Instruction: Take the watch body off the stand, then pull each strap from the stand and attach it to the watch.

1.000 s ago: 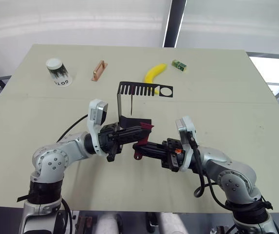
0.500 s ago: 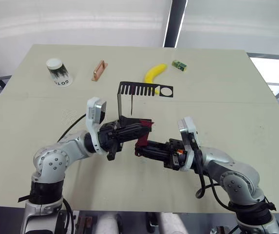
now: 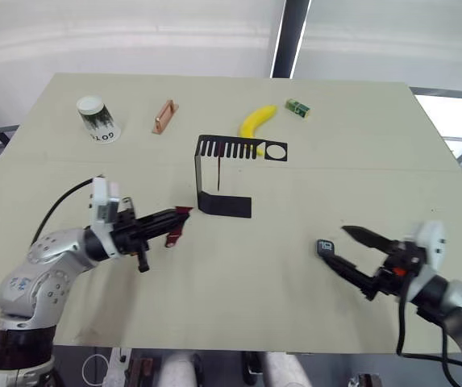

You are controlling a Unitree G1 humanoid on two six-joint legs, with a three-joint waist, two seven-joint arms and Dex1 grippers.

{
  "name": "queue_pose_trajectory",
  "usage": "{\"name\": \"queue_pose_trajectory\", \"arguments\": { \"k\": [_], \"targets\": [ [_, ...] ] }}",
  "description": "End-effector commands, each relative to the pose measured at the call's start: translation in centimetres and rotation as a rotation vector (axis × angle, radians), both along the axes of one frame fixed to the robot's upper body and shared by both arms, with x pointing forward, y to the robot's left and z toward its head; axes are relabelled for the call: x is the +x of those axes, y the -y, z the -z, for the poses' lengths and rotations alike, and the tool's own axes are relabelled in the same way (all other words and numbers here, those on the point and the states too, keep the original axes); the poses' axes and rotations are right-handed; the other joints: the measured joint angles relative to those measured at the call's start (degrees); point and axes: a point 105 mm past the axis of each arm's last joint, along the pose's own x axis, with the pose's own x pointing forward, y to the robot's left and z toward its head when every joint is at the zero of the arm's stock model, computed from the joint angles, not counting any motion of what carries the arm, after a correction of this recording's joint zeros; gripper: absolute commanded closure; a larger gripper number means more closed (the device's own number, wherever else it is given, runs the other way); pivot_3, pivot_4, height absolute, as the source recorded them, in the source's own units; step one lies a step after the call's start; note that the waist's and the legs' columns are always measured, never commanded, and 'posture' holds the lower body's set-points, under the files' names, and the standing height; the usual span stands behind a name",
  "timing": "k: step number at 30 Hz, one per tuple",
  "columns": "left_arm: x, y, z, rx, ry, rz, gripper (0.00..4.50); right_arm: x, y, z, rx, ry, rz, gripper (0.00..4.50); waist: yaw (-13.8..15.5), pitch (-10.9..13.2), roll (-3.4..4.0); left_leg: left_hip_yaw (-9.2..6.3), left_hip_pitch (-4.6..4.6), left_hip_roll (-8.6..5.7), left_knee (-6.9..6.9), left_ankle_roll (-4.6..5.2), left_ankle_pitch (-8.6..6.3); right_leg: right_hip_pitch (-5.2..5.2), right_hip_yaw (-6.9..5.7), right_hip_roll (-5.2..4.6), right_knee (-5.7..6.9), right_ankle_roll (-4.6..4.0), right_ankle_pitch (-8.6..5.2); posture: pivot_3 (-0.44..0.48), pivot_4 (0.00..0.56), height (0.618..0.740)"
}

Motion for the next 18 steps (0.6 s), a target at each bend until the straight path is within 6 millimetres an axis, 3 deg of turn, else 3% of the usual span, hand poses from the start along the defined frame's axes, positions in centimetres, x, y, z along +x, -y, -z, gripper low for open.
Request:
{"name": "queue_pose_trajectory", "arguments": {
  "k": [1, 7, 9, 14, 18],
  "targets": [
    [0.3, -3.7, -0.3, 0.033, 0.076, -0.164, 4.5, -2.3, 5.3, 0.5, -0.162, 0.06, 0.219, 0.12, 0.06, 0.0, -0.01, -0.01, 0.01, 0.0, -0.02, 0.01, -0.01, 0.01, 0.0, 0.0, -0.01, 0.0, 0.0, 0.0, 0.15, 0.729],
    [1.2, -9.0, 0.5, 0.03, 0.121, -0.445, 4.5, -7.8, 12.7, 4.3, -0.237, -0.024, 0.539, 0.12, 0.05, -0.01, -0.01, 0.03, 0.12, -0.07, -0.47, 0.02, -0.03, 0.05, 0.0, -0.05, -0.27, 0.0, 0.0, 0.0, 0.15, 0.729],
    [1.2, -9.6, 0.6, 0.011, 0.113, -0.477, 4.5, -9.1, 14.3, 4.9, -0.252, -0.033, 0.614, 0.12, -0.15, -0.01, 0.0, 0.06, 0.2, -0.14, -0.6, 0.04, -0.01, 0.05, 0.04, -0.11, -0.31, 0.01, 0.0, 0.0, 0.15, 0.729],
    [0.8, -8.1, 0.5, -0.002, 0.091, -0.416, 4.5, -10.0, 14.6, 5.5, -0.199, -0.022, 0.669, 0.12, -0.59, -0.01, 0.0, 0.07, 0.26, -0.13, -0.76, -0.09, 0.01, 0.06, 0.07, -0.1, -0.29, -0.01, 0.0, 0.0, 0.15, 0.729],
    [1.2, -6.1, 0.2, -0.015, 0.083, -0.341, 4.5, -7.8, 12.1, 5.7, -0.123, 0.024, 0.639, 0.12, -0.47, -0.01, 0.01, 0.03, 0.27, -0.14, -0.77, -0.33, -0.05, 0.06, 0.07, -0.1, -0.27, -0.03, 0.01, 0.0, 0.15, 0.729]
  ]
}}
